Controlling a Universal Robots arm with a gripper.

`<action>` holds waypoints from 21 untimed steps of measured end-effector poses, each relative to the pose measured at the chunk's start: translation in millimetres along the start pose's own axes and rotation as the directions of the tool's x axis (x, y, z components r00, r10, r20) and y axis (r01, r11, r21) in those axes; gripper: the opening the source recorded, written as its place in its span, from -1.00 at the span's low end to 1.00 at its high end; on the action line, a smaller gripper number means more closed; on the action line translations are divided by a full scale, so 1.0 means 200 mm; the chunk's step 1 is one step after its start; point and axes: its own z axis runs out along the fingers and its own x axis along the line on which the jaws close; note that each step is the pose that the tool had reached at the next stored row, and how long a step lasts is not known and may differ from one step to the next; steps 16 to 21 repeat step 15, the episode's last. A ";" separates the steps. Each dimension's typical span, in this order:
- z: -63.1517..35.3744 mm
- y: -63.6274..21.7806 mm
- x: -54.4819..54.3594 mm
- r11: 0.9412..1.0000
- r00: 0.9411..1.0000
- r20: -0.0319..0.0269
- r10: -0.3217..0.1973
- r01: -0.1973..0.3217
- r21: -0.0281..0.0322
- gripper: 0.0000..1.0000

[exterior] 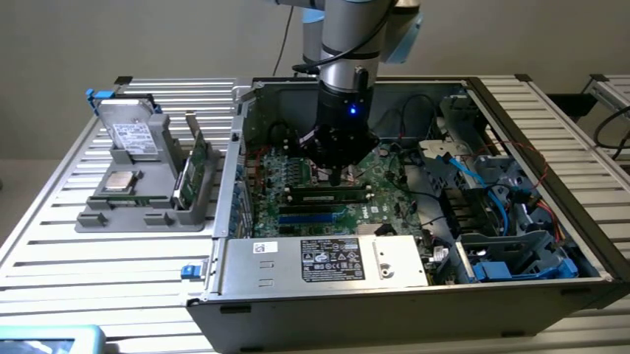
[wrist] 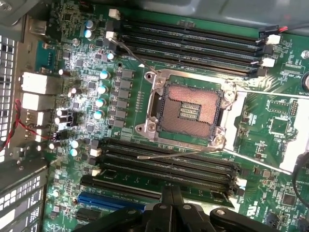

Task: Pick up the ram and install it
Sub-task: 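Press down the ram until it locks into place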

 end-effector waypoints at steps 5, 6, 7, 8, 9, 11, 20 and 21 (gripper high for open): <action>0.001 0.000 0.00 0.999 0.999 -0.001 0.046 -0.046 0.018 -0.79; 0.001 0.000 0.00 0.998 0.999 0.000 0.054 -0.054 0.024 -0.79; 0.000 0.000 0.00 0.998 0.998 0.000 0.061 -0.061 0.030 -0.79; 0.000 0.000 0.00 0.997 0.998 0.001 0.068 -0.068 0.037 -0.79; 0.000 0.000 0.00 0.997 0.997 0.001 0.071 -0.071 0.040 -0.79; 0.000 0.000 0.00 0.997 0.997 0.001 0.071 -0.071 0.040 -0.79; 0.000 0.000 0.00 0.997 0.997 0.001 0.071 -0.071 0.040 -0.79; 0.000 0.000 0.00 0.997 0.997 0.001 0.071 -0.071 0.040 -0.79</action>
